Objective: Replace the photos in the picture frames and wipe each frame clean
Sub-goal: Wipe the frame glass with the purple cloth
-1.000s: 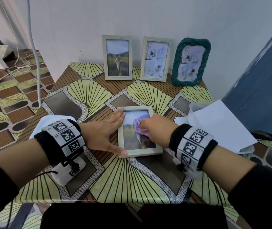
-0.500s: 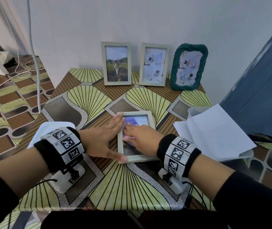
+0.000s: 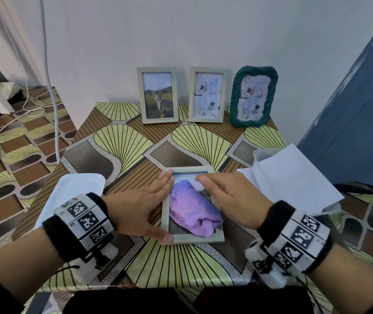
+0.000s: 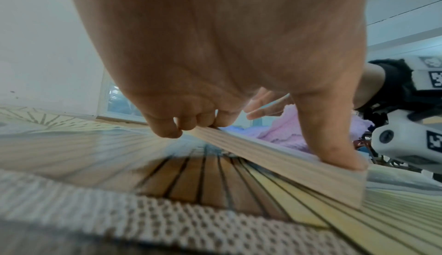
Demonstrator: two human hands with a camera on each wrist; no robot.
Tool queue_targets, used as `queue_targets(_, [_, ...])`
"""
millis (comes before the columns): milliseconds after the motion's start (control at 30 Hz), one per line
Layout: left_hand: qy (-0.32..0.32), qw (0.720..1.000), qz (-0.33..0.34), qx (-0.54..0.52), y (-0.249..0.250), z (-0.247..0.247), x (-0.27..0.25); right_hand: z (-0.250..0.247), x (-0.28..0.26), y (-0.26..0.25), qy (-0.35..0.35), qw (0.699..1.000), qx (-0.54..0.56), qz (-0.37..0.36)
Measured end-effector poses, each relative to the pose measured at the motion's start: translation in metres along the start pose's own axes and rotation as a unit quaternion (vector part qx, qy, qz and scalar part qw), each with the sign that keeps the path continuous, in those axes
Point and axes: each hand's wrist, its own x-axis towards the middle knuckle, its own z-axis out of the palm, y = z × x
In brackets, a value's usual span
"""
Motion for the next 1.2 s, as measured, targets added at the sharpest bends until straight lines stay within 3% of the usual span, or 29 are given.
queue_targets(67, [0.000, 1.000, 0.000, 0.002, 0.002, 0.002, -0.003, -0.002, -0.011, 0.006, -0.002, 0.998, -0.062, 0.005])
queue_targets(200, [0.004, 1.000, 0.006, 0.006, 0.006, -0.002, -0.008, 0.003, -0.028, 0.013, -0.170, 0.977, -0.131, 0.013])
queue_targets(433, [0.045, 0.997, 0.059, 0.025, 0.034, -0.005, -0.019, 0.002, -0.028, 0.016, -0.186, 0.978, -0.090, 0.039])
queue_targets(600, [0.032, 0.999, 0.009, 0.003, 0.065, 0.000, -0.008, 0.008, -0.022, 0.012, -0.204, 0.971, -0.117, 0.046])
queue_targets(733, [0.057, 0.997, -0.011, 0.060, 0.071, 0.002, 0.001, 0.011, -0.015, 0.013, -0.197, 0.973, -0.105, 0.066])
queue_targets(867, [0.116, 0.988, 0.005, 0.100, 0.069, -0.002, 0.003, 0.010, -0.010, 0.016, -0.201, 0.970, -0.101, 0.089])
queue_targets(1000, [0.178, 0.984, 0.009, -0.010, 0.063, -0.008, -0.004, 0.014, -0.006, 0.014, -0.192, 0.970, -0.109, 0.097])
queue_targets(1200, [0.379, 0.917, 0.011, -0.126, 0.037, -0.028, -0.041, 0.026, -0.001, 0.005, -0.163, 0.977, -0.088, 0.110])
